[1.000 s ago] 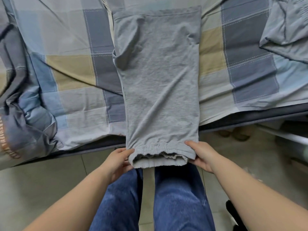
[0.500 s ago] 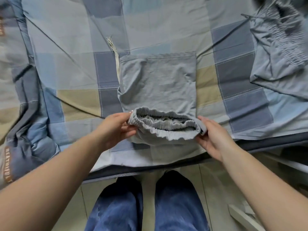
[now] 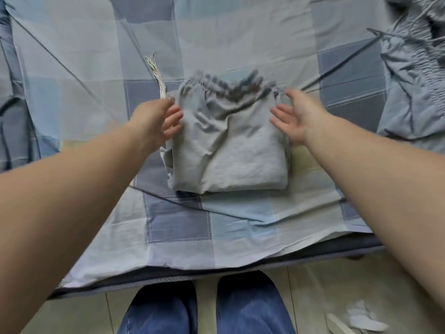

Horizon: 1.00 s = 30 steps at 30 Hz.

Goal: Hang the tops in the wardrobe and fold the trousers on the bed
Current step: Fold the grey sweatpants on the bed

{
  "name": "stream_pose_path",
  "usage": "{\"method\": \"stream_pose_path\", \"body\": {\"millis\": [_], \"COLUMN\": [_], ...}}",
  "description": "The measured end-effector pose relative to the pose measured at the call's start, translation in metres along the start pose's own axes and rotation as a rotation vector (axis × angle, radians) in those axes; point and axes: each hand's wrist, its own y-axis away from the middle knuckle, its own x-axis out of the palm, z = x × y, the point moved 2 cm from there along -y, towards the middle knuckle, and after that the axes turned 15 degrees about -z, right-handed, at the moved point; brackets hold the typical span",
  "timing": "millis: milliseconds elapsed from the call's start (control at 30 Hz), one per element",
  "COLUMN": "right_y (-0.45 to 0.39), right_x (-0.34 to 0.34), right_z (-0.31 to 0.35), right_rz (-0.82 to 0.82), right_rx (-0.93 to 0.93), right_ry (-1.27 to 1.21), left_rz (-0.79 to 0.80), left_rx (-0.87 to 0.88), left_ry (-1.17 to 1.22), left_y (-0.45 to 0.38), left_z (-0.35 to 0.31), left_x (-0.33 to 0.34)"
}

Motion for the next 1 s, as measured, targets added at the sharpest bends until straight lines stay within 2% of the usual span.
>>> {"method": "stream_pose_path", "body": {"millis": [67, 133, 233, 367, 533, 667, 833, 933, 1000], "right_y": [-0.009, -0.01, 0.003, 0.013, 0.008, 0.007, 0.02, 0.021, 0.017], "right_x": [-0.018, -0.045, -0.079, -0.096, -0.098, -0.125, -0.148, -0.134, -0.107], "right_z": [-0.024, -0.056, -0.102, -0.138, -0.131, -0.131, -0.153, -0.14, -0.118], "right_rz": [-0.145, -0.262, -0.282, -0.197, -0.197, -0.171, -0.111, -0.157, -0.162], "right_rx": [-0.135, -0.35, -0.463, -0.402, -0.45, -0.441, -0.369, -0.462, -0.583], "right_ry": [0.229, 0.524, 0.735, 0.788, 0.808, 0.847, 0.926, 0.842, 0.752], "left_rz": [-0.09, -0.182, -0.182, -0.04, -0.099, -0.141, -0.053, -0.131, -0.147], "left_rx": [0.093, 0.222, 0.373, 0.383, 0.406, 0.414, 0.369, 0.469, 0.596], "left_ry": [-0.132, -0.299, -0.507, -0.652, -0.762, -0.822, -0.917, -0.823, -0.722], "left_y": [-0.005, -0.001, 0.017, 0.03, 0.01, 0.008, 0.043, 0.047, 0.043], "left_z": [0.029, 0.065, 0.11, 0.142, 0.137, 0.134, 0.16, 0.146, 0.121], "left_x": [-0.018, -0.042, -0.071, -0.084, -0.077, -0.092, -0.11, -0.106, -0.087]}}
